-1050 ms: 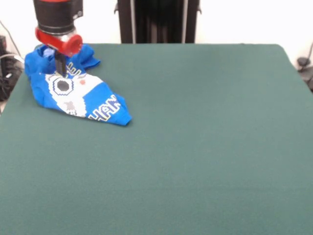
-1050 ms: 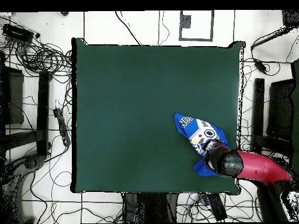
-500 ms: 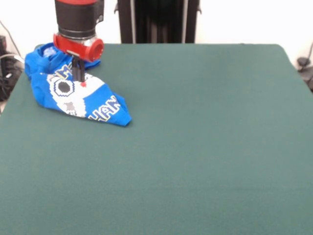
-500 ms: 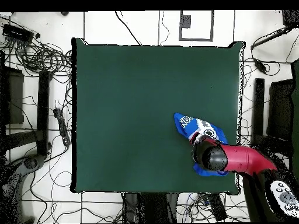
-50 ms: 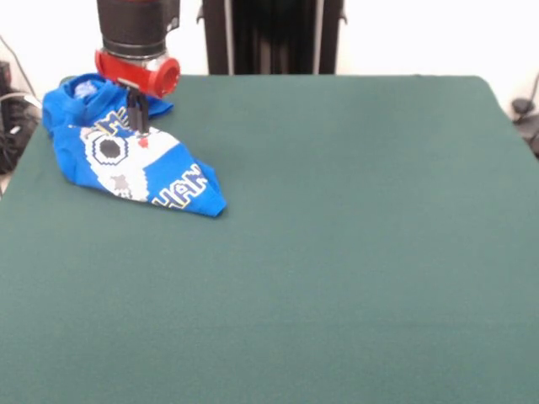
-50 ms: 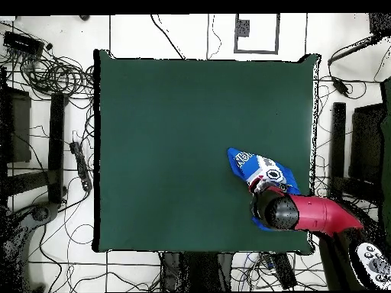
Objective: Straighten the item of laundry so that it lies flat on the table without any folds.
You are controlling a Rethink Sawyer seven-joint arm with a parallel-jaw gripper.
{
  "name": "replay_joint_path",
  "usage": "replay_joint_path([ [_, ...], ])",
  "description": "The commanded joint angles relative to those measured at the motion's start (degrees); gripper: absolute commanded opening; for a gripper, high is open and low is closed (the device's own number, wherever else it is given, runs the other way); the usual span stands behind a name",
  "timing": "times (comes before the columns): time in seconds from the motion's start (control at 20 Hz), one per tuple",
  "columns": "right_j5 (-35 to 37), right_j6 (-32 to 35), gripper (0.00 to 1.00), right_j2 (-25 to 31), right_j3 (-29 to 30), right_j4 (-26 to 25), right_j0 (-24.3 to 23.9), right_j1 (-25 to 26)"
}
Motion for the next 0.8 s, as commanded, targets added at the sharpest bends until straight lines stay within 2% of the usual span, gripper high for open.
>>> replay_joint_path([
  [0.05, -5.1, 2.2, 0.0, 3.2, -2.1, -1.0, 3.7, 7.7],
  [0.25, -8.1, 4.9, 0.0, 0.3, -6.8, -1.5, 7.5, 11.9],
  [0.4, -4.3, 3.1, 0.0, 0.8, -9.1, 0.0, 8.0, 13.2],
  [0.8, -2.3, 3.6, 0.0, 0.3, -15.0, 2.2, 10.4, 17.3],
])
